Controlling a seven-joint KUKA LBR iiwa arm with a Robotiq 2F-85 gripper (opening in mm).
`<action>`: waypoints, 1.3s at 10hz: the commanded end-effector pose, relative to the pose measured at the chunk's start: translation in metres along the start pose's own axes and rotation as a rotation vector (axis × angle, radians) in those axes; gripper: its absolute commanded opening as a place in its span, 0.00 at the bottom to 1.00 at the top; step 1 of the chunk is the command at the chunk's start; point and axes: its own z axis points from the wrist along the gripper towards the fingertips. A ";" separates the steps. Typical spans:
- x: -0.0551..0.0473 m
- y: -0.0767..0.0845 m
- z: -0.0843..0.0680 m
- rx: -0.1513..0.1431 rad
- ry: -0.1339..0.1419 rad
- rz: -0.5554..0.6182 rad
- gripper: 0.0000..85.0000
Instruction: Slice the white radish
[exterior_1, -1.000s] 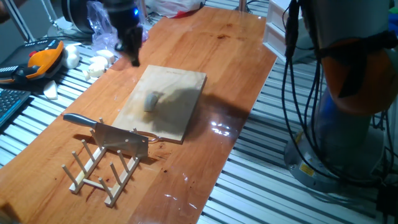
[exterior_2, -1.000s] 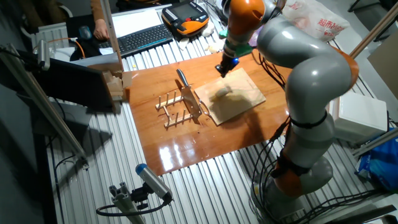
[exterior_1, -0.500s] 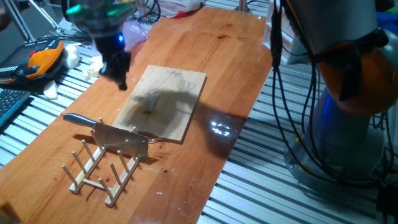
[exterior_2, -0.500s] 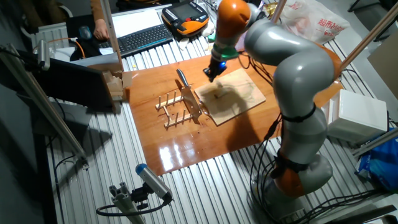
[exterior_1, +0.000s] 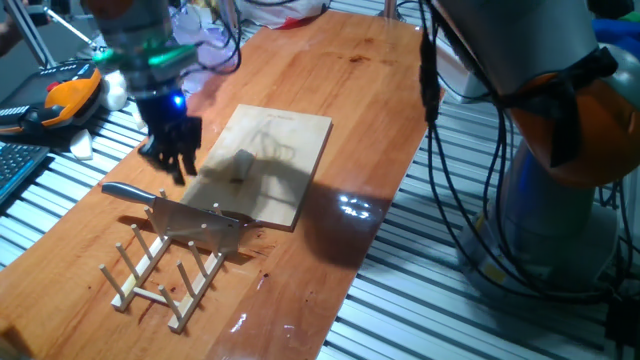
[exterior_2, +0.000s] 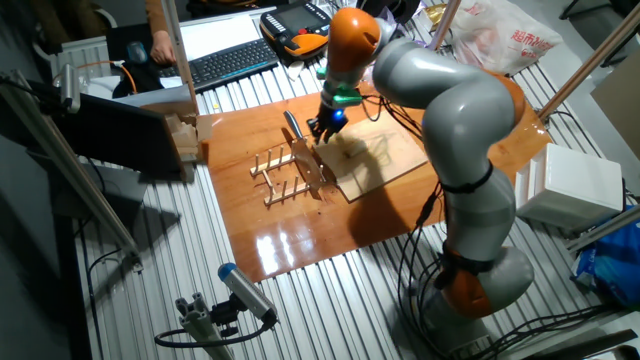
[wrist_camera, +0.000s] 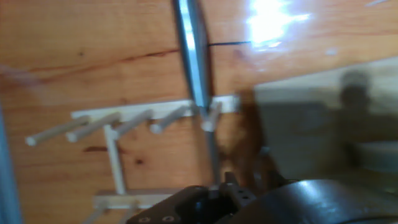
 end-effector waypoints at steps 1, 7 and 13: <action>0.000 0.029 0.010 -0.005 -0.007 0.003 0.40; -0.009 0.030 0.035 0.003 -0.030 -0.008 0.40; -0.001 0.036 0.011 0.003 -0.005 0.025 0.60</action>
